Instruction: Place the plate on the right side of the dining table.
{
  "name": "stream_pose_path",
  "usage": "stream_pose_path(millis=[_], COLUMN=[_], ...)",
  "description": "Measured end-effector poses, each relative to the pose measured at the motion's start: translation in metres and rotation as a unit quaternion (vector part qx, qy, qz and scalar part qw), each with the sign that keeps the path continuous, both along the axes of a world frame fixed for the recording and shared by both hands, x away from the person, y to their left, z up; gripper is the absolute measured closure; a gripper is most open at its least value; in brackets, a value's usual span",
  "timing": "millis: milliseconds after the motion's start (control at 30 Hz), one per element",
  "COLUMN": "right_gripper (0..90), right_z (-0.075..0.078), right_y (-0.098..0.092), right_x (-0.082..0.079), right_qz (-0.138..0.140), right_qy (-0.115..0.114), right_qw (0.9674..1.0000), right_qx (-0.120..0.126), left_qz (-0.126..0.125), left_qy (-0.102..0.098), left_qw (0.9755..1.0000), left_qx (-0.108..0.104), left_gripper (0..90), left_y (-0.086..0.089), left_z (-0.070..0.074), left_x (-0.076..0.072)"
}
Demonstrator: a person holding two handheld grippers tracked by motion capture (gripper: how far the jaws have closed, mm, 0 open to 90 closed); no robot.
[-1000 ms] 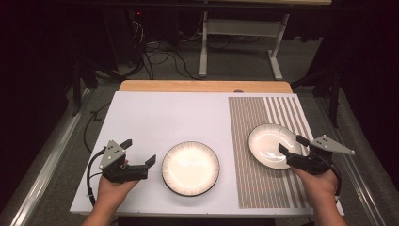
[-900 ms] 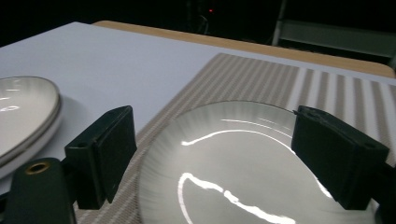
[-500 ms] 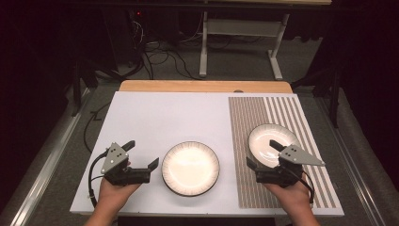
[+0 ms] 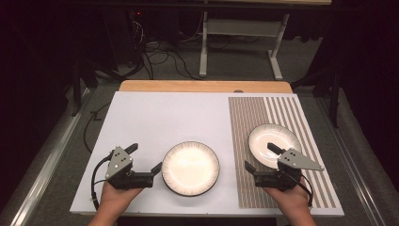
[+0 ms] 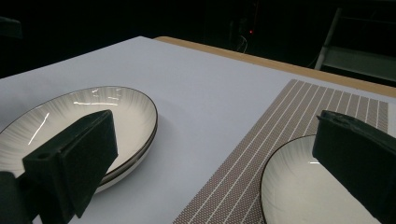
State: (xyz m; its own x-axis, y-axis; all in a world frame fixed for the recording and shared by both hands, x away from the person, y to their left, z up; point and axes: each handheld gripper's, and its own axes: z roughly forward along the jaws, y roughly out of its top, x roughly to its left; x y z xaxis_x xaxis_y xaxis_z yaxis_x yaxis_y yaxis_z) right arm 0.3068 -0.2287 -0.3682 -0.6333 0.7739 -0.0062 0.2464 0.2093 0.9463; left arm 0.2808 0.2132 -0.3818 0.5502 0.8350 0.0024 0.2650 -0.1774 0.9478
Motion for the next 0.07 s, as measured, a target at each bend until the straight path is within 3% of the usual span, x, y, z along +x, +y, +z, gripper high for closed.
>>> stream_pose_path(millis=[67], right_gripper=[1.2], right_z=[0.0004], right_y=[0.0000], right_x=[-0.0001], right_qz=[0.000], right_qy=[-0.001], right_qw=[1.0000], right_qx=[0.000], left_qz=[0.002], left_qy=[-0.001], left_qw=[1.0000], left_qx=[-0.002], left_gripper=[0.1], left_y=[0.0010], left_z=[0.0004], left_x=[-0.0005])
